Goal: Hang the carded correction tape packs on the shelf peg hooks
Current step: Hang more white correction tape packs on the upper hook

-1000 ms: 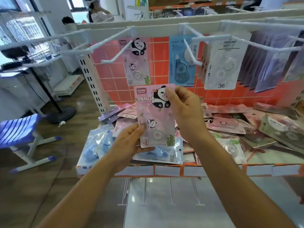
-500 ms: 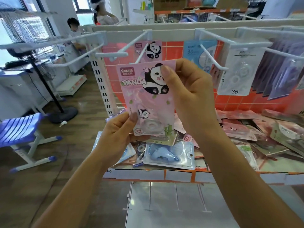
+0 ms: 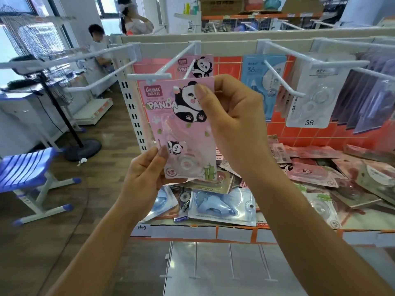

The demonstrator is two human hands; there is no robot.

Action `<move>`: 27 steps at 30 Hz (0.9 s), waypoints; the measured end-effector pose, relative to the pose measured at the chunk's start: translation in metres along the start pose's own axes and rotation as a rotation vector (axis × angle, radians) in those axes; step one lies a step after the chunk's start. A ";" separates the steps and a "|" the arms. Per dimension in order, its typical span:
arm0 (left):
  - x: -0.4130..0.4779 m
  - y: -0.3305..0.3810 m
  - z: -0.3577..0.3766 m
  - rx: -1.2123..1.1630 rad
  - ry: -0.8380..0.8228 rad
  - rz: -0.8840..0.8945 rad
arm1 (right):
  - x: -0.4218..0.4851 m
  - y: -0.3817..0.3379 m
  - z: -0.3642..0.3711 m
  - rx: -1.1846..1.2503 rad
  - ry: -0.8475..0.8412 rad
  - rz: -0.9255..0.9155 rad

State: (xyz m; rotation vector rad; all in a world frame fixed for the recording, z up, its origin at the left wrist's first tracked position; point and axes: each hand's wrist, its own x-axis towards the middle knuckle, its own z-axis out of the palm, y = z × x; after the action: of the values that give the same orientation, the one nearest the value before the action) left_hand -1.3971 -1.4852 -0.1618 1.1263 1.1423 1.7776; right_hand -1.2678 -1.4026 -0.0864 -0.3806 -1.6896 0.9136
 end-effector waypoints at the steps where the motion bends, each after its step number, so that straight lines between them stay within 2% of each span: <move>1: 0.000 -0.001 0.000 0.007 0.010 0.000 | 0.000 0.000 0.000 0.003 -0.003 -0.002; 8: 0.006 -0.004 -0.003 0.021 0.060 -0.058 | 0.009 0.014 0.003 0.029 -0.025 0.048; 14: 0.041 -0.011 -0.001 0.095 0.167 -0.128 | 0.035 0.049 0.006 -0.023 0.047 0.163; 18: 0.087 -0.024 -0.002 0.122 0.185 -0.168 | 0.071 0.080 0.004 -0.205 0.132 0.178; 22: 0.136 -0.036 -0.002 0.210 0.232 -0.192 | 0.108 0.100 0.005 -0.503 0.147 0.177; 27: 0.169 -0.040 0.000 0.319 0.272 -0.216 | 0.132 0.119 0.007 -0.648 0.155 0.221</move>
State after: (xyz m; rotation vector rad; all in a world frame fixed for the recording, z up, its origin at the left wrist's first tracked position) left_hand -1.4521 -1.3209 -0.1512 0.9099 1.6912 1.6506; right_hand -1.3416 -1.2407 -0.0851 -1.0603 -1.7904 0.4494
